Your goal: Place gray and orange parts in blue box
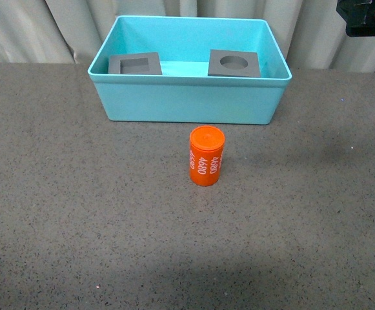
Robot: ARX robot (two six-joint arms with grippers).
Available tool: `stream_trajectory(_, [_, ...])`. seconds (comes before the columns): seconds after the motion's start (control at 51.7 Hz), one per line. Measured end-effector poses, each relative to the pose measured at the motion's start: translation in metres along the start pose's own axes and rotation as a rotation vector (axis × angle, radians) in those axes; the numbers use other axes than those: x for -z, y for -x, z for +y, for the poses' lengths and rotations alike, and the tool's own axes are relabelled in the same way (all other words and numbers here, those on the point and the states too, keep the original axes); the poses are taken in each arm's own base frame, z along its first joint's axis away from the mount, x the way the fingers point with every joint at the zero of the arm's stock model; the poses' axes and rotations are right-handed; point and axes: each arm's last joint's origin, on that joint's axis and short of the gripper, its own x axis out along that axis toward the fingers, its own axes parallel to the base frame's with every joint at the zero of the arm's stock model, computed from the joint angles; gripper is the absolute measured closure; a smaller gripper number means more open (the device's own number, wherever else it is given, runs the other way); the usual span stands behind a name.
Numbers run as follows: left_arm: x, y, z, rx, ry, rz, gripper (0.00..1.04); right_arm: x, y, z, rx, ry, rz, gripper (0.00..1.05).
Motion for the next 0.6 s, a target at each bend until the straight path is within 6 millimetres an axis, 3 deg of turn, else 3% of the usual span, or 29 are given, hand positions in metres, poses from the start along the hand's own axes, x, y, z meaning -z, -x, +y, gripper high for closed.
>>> stream_trajectory(0.116, [0.000, 0.000, 0.000, 0.000, 0.000, 0.000, 0.05, 0.000, 0.000, 0.000, -0.012, 0.013, 0.004, 0.10])
stream_trajectory(0.232, [0.000, 0.000, 0.000, 0.000, -0.003, 0.000, 0.07, 0.001, -0.006, 0.007, -0.172, 0.142, 0.078, 0.10])
stream_trajectory(0.367, [0.000, 0.000, 0.000, 0.000, -0.003, 0.000, 0.07, 0.004, -0.030, 0.028, -0.384, 0.224, 0.259, 0.10])
stream_trajectory(0.599, [0.000, 0.000, 0.000, 0.000, -0.003, 0.000, 0.07, 0.011, -0.062, 0.057, -0.546, 0.327, 0.443, 0.10])
